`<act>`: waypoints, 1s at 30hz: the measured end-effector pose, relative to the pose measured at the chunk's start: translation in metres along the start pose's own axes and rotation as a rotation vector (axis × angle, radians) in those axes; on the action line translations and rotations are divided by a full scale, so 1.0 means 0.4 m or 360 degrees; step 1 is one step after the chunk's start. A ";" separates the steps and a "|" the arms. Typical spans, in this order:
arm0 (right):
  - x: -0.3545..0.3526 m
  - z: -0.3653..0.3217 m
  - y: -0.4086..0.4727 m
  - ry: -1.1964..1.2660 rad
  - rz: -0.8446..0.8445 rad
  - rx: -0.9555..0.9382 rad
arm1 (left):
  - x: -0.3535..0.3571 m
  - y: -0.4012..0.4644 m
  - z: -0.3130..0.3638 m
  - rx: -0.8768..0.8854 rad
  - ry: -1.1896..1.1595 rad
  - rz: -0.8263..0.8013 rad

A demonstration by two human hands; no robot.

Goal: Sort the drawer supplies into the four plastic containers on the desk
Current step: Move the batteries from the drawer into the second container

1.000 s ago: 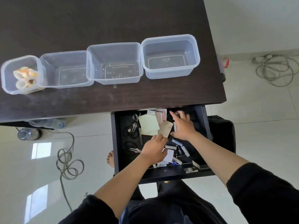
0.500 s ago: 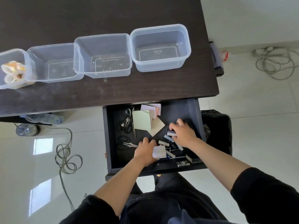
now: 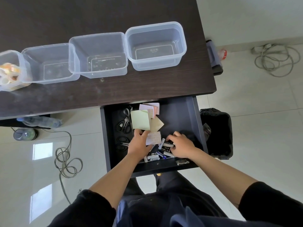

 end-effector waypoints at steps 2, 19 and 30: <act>0.010 -0.002 -0.002 -0.0007 -0.0040 -0.0008 | -0.007 -0.014 -0.011 -0.0097 -0.0035 0.0091; 0.084 -0.055 -0.019 -0.0048 -0.0349 -0.0016 | 0.150 -0.052 -0.012 0.0028 -0.0184 -0.0530; 0.112 -0.087 -0.024 -0.0259 -0.0483 -0.0105 | 0.167 -0.084 -0.015 -0.0058 -0.0329 -0.0685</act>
Point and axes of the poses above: each hand's wrist, its own y-axis towards the middle knuckle, its own x-axis out of the palm, z = x × y, the point moved 10 cm from there along y, towards the middle knuckle, and after that the axes turned 13 degrees about x, right-handed, at the moved point
